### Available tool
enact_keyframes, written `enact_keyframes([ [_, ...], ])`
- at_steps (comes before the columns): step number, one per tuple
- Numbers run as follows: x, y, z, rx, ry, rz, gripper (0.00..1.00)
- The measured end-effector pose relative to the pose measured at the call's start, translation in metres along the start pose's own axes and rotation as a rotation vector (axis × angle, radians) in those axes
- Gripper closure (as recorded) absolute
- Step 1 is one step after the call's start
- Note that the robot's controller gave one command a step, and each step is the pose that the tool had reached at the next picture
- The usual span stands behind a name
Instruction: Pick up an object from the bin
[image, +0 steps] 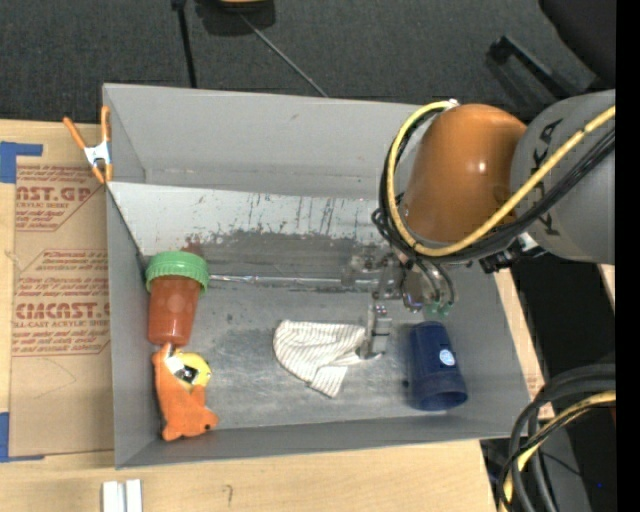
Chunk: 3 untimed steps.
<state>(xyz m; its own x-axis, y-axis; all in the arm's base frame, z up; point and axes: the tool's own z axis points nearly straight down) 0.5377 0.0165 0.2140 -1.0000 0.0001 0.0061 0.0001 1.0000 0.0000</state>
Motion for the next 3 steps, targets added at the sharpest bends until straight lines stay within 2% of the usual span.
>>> enact_keyframes([
  [1, -0.001, 0.000, -0.005, 0.000, -0.008, 0.000, 0.00],
  [2, 0.007, -0.005, 0.039, 0.001, -0.016, -0.039, 0.00],
  [3, 0.029, 0.009, 0.134, -0.001, -0.005, 0.175, 1.00],
])
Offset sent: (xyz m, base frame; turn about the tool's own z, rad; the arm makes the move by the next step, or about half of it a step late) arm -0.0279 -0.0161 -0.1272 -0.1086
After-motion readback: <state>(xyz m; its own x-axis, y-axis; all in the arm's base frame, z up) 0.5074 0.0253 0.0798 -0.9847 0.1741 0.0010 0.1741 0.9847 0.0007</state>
